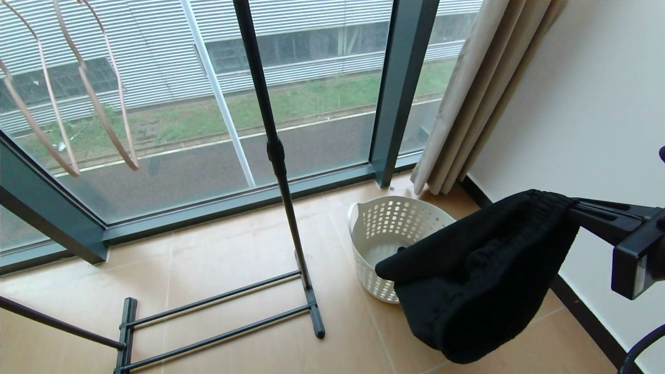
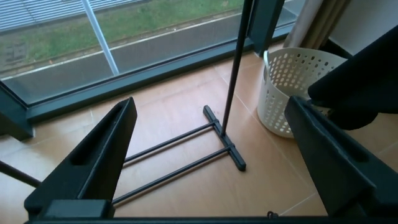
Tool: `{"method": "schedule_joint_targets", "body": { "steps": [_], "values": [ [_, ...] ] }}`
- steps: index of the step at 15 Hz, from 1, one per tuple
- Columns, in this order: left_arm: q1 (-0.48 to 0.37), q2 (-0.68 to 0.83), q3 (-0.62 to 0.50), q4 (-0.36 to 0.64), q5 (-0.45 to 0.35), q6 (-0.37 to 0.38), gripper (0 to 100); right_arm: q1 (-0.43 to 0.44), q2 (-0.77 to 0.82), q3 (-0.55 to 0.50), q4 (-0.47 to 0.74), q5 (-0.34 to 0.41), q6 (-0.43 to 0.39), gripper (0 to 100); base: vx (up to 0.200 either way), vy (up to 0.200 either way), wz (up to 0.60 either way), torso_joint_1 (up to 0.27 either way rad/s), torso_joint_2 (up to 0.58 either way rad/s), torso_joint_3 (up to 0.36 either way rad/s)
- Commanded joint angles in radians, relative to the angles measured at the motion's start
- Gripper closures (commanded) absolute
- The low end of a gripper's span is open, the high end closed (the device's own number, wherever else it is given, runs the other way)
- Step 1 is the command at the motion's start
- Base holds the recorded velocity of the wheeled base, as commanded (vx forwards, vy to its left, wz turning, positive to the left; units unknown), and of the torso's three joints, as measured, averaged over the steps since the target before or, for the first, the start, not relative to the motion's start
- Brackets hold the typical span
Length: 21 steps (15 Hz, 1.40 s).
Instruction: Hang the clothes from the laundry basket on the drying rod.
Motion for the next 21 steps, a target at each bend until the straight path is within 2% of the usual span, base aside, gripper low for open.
{"method": "schedule_joint_targets", "body": {
  "steps": [1, 15, 21],
  "values": [
    [0.000, 0.000, 0.000, -0.001, 0.000, 0.001, 0, 0.001, 0.003, 0.003, -0.001, -0.001, 0.000, 100, 0.000, 0.000, 0.00, 0.183, -0.51, -0.119],
    [0.000, -0.002, 0.000, -0.001, 0.000, 0.000, 0, 0.001, -0.003, 0.015, 0.001, -0.003, -0.005, 100, 0.000, 0.000, 0.00, 0.227, -0.55, -0.128],
    [0.000, -0.002, 0.000, -0.001, 0.000, 0.000, 0, 0.001, -0.006, 0.029, -0.003, -0.001, -0.011, 100, 0.000, 0.000, 0.00, 0.139, -0.31, 0.020]
  ]
}}
